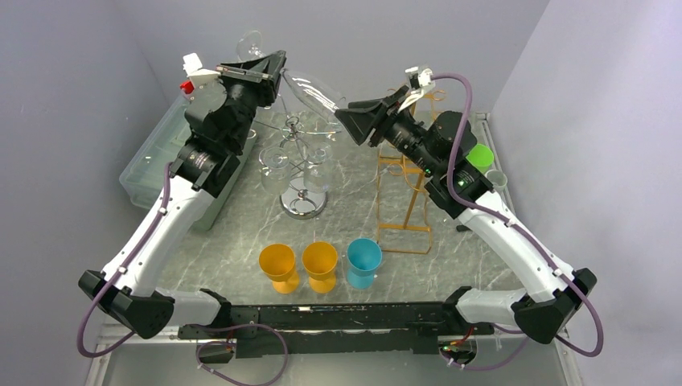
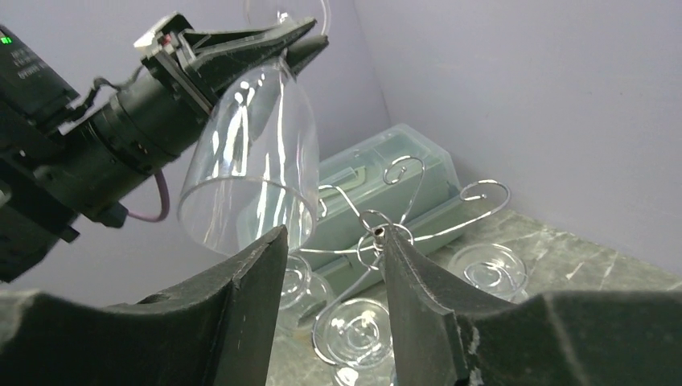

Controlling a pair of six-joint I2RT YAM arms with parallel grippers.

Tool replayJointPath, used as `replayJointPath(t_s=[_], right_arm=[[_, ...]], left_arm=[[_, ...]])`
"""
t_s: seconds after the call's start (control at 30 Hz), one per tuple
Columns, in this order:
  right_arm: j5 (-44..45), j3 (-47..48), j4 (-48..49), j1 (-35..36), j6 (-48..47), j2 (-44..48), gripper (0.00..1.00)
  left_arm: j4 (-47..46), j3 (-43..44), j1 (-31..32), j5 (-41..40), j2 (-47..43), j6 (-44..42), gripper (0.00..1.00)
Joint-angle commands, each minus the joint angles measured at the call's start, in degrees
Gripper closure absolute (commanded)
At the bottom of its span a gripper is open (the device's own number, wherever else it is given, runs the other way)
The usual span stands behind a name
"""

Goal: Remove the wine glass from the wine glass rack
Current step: Place the wine glass at the center of the board.

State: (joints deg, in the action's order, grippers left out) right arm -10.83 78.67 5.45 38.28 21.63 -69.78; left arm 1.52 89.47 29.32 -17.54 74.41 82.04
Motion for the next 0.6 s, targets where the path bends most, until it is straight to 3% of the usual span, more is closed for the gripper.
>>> replayJointPath(t_s=[0.0,0.23,0.57], right_arm=[[-0.9,1.6,7.5,-0.1,3.8,-0.7,0.52],[0.0,0.7,9.4,-0.1,5.7,-1.0,0.56],[1.3,2.1,11.1,0.0,8.3,-3.4,0.70]], left_arm=[[-4.3,-0.7,0.2,1.3,-1.6,2.3,1.00],[-5.0,-1.8,0.2,1.5,-1.8,2.6,1.00],[-7.4,-3.3,0.3,3.7,-1.1,6.0,1.00]])
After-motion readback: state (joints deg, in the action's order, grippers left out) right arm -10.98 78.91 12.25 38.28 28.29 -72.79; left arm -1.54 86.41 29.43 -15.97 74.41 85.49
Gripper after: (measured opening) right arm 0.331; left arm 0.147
